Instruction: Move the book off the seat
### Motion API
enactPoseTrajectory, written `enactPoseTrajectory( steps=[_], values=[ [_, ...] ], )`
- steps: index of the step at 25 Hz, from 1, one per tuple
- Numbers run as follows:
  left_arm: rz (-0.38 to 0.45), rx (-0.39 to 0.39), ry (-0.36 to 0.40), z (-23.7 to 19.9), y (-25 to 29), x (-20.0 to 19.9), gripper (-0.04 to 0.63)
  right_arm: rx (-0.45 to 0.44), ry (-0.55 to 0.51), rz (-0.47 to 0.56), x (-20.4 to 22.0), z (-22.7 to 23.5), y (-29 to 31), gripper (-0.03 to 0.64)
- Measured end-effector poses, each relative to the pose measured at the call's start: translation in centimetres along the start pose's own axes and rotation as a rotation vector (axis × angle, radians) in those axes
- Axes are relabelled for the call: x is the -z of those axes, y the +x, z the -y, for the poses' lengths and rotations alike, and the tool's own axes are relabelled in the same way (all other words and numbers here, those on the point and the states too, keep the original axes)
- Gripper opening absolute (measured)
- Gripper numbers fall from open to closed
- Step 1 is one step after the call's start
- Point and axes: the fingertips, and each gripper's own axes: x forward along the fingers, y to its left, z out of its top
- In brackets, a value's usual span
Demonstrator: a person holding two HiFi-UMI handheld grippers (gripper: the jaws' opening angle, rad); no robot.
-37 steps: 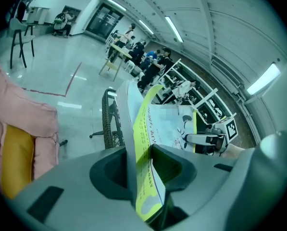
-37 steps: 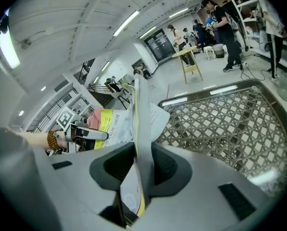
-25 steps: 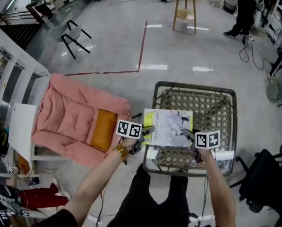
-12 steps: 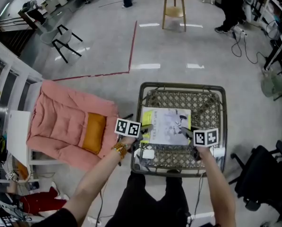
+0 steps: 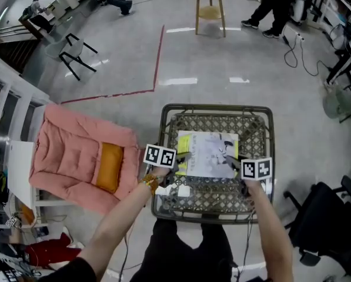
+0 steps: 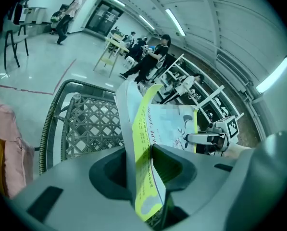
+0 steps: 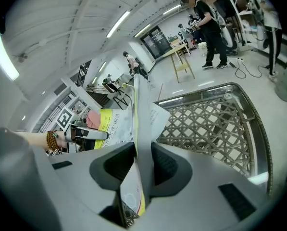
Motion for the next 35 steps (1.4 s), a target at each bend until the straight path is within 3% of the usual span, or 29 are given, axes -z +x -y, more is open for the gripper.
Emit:
enactPoseTrajectory(
  steps=[23,35],
  values=[
    [-0.026,-0.078,-0.012,0.9,15.3,-4.8,0.144,0.049,0.029,-0.026,-3.4,16.1,0.4,0.123],
    [-0.060,-0.123,0.016,0.0,20.1,-6.6,0.146,0.102,0.058,-0.035,-4.3,21.5,2.1,0.138]
  ],
)
